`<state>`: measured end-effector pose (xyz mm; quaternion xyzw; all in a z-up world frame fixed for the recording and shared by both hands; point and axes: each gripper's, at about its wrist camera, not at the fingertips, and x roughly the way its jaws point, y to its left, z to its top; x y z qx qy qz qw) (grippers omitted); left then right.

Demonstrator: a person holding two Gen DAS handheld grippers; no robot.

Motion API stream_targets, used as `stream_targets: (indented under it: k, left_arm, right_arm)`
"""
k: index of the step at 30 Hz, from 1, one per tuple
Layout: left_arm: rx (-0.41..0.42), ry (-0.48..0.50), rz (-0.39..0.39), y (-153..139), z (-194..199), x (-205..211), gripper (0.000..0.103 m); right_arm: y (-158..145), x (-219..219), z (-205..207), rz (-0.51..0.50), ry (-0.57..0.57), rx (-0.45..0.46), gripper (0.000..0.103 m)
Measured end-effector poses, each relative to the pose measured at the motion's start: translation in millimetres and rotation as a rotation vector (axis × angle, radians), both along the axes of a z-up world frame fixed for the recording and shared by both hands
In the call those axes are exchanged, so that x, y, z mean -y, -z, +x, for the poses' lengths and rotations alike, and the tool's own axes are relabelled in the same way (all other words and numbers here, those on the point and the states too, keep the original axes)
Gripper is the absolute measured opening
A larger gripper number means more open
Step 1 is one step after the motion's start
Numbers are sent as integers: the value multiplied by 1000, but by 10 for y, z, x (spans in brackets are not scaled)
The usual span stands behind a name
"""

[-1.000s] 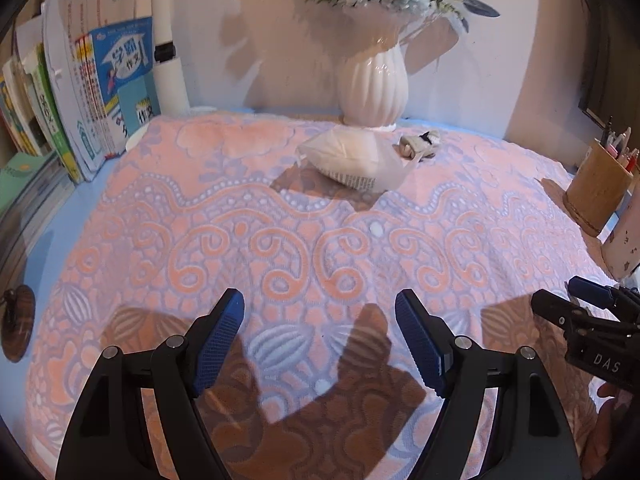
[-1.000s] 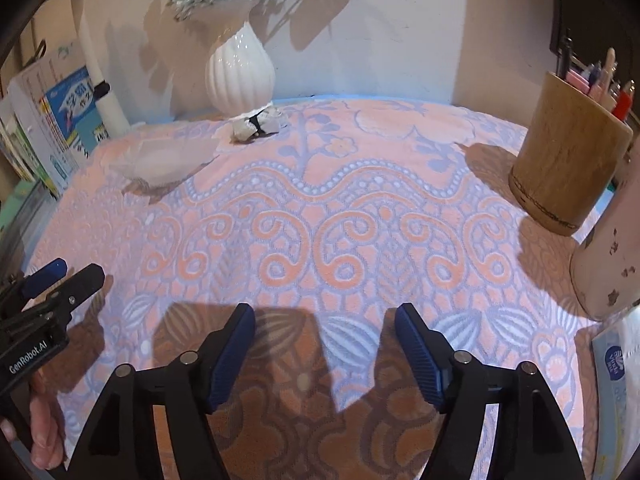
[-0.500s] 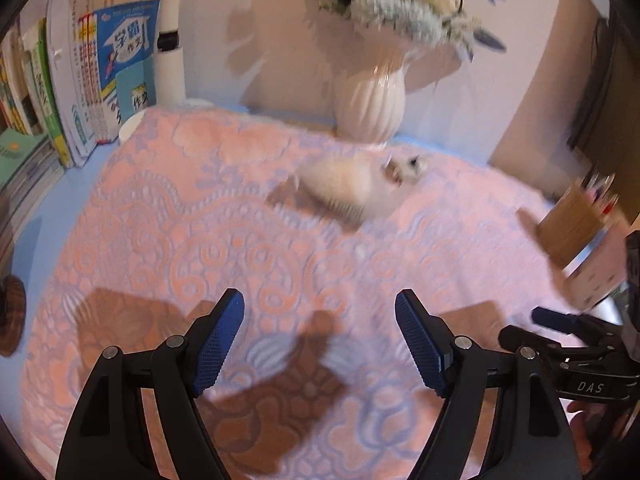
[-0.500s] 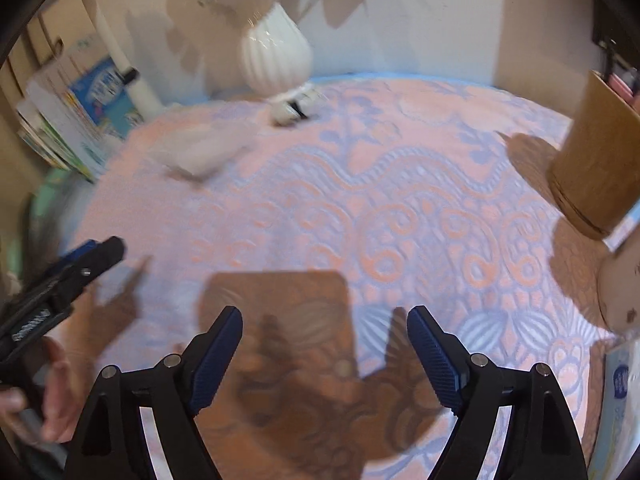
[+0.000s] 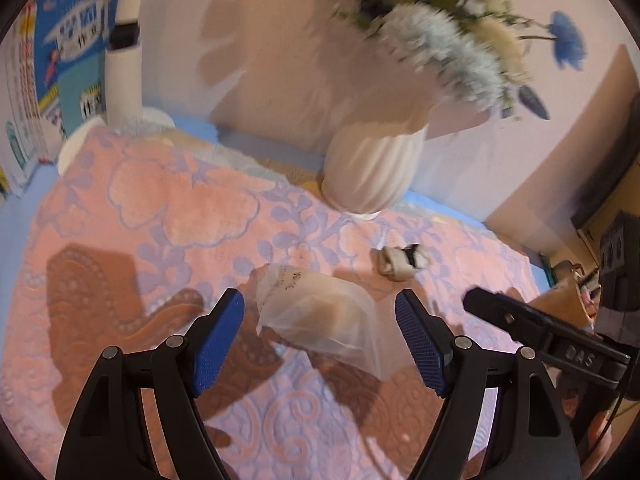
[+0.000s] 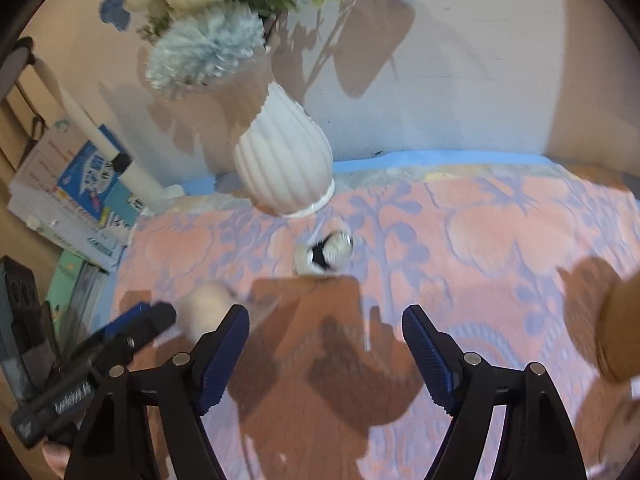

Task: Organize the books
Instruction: 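Grasp the white plastic bag with the left tool while the right tool grasps the beige cloth item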

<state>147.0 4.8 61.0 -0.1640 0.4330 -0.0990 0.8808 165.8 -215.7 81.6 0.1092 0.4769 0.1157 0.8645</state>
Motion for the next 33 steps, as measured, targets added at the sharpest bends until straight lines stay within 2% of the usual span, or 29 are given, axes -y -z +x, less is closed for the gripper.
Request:
stream_targets:
  k: [3,6,10,13,14,15,17,18,22,28,33]
  left_arm:
    - [-8,22,-33,120,88,19,76]
    - [13,55,-82,183,105,49,76]
    - [2,51,-82,281,136,60,74]
    - [-20,49,-75,357,171,68,74]
    - [-30,51,-84,386,187,74,74]
    - [-35,55,-94,406,196,83,70]
    - [-29,67,-99,406,178,111,61]
    - [-26,71,-97,400,173,124,54]
    - [-19,125,-55,369,154,210,44]
    - [62,238,-31,55,-144,363,43]
    - [121,341,-21,-223,-581,446,43]
  right_arm:
    - [135,-92,224,-7,-20,15,70]
    - [272,-138,391,-22,-22,32,69]
    - [464,-100,569,47,-5,-5,67]
    - [497,-121,587,64,-6,12,60]
    - [496,-133,587,60,-15,23,55]
    - [512,-156,609,52,-24,26,47]
    - [520,-187,611,34,-22,26,46]
    - [510,-192,592,40,-25,29,45]
    - [495,-172,486,64,-19,41,43]
    - [187,34,139,89,37,99,43]
    - [-67,256,-413,60,62,101,43]
